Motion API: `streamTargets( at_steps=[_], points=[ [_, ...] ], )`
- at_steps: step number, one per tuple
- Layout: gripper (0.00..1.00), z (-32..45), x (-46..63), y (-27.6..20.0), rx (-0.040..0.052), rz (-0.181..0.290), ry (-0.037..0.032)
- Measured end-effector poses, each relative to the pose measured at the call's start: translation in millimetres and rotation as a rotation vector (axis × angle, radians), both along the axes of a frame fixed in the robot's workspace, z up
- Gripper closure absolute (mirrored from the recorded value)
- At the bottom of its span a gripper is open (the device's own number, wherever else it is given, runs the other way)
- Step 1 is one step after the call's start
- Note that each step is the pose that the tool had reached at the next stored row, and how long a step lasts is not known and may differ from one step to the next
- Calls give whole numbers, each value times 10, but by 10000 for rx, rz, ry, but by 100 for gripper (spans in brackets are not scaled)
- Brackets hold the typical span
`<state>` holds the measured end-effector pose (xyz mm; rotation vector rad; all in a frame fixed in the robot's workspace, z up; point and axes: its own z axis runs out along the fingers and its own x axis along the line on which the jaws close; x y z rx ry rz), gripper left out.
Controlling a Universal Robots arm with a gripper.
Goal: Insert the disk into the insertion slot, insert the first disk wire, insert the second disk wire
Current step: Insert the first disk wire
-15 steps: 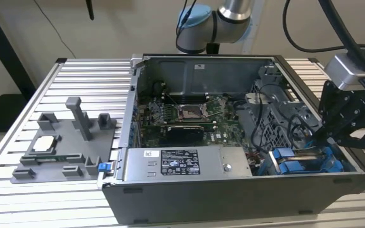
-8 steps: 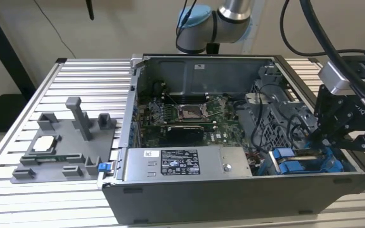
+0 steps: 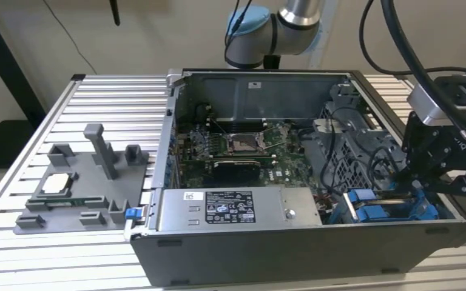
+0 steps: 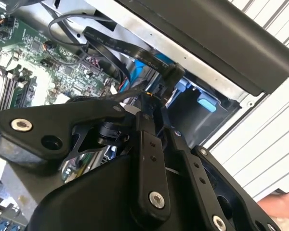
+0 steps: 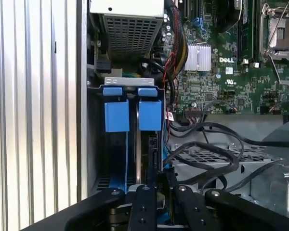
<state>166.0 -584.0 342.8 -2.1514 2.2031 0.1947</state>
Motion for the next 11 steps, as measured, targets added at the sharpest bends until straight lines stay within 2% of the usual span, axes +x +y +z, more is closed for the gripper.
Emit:
streamTargets(
  at_steps=[11],
  points=[
    [100,-51,1,5,4,-223,0]
  ],
)
